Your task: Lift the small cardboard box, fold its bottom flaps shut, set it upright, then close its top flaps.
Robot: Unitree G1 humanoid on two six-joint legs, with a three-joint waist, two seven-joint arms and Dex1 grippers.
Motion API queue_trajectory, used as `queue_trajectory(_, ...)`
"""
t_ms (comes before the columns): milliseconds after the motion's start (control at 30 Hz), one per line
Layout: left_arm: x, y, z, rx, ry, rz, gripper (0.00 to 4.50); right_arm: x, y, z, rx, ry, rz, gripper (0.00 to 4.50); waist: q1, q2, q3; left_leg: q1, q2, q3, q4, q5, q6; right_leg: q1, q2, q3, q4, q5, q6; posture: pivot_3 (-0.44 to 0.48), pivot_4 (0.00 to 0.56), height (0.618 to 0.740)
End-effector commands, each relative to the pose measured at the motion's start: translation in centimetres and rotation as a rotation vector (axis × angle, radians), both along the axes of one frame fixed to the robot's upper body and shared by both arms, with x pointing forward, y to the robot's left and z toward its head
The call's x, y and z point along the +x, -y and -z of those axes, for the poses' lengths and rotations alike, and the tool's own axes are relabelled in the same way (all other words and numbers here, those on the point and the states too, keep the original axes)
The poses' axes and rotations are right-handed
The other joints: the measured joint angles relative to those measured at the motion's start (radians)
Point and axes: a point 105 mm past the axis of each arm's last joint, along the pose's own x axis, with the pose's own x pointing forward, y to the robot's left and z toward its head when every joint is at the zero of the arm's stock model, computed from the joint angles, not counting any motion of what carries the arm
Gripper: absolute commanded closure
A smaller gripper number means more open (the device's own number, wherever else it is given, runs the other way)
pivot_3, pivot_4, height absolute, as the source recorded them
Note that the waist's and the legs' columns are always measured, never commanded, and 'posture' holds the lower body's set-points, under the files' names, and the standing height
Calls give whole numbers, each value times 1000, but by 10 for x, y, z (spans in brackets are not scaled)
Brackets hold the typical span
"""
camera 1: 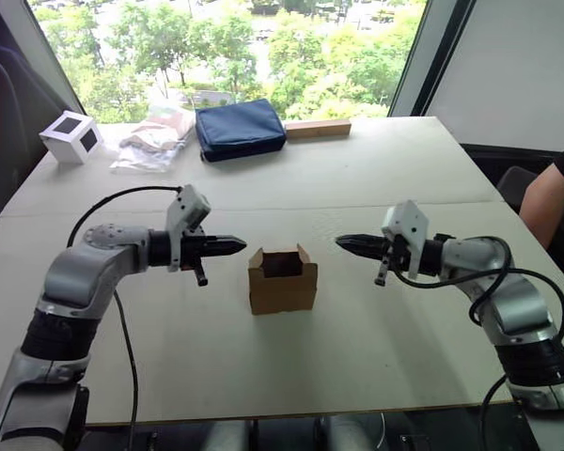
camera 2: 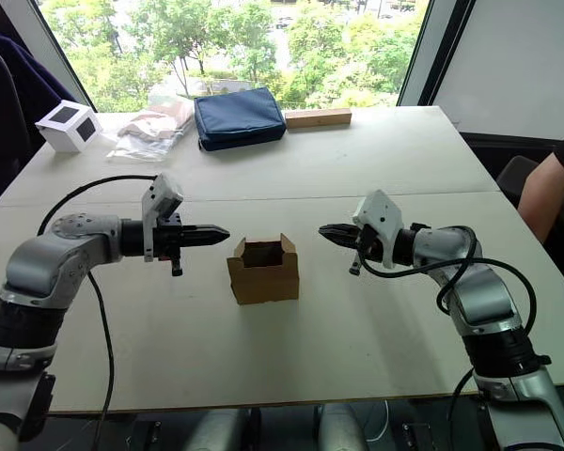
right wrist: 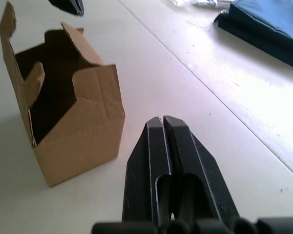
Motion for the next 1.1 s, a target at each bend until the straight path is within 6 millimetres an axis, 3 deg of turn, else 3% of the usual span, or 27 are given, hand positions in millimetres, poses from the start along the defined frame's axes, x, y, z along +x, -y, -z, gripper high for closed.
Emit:
queue_trajectory(33,-1,14,1,0,39,46,4453,-5,-21,-7,29,25,-74,4500,0,0,0,0,0,0,0,0,0,0,0,0,0,0,0,0,150,737)
queue_trajectory(400,-4,17,17,21,38,49,4453,-16,-42,5,36,-14,-155,4500,4,0,0,0,0,0,0,0,0,0,0,0,0,0,0,0,150,737)
queue_trajectory(1100,-7,21,2,-12,83,82,4453,-20,-36,9,29,-33,-148,4500,4,0,0,0,0,0,0,0,0,0,0,0,0,0,0,0,150,737)
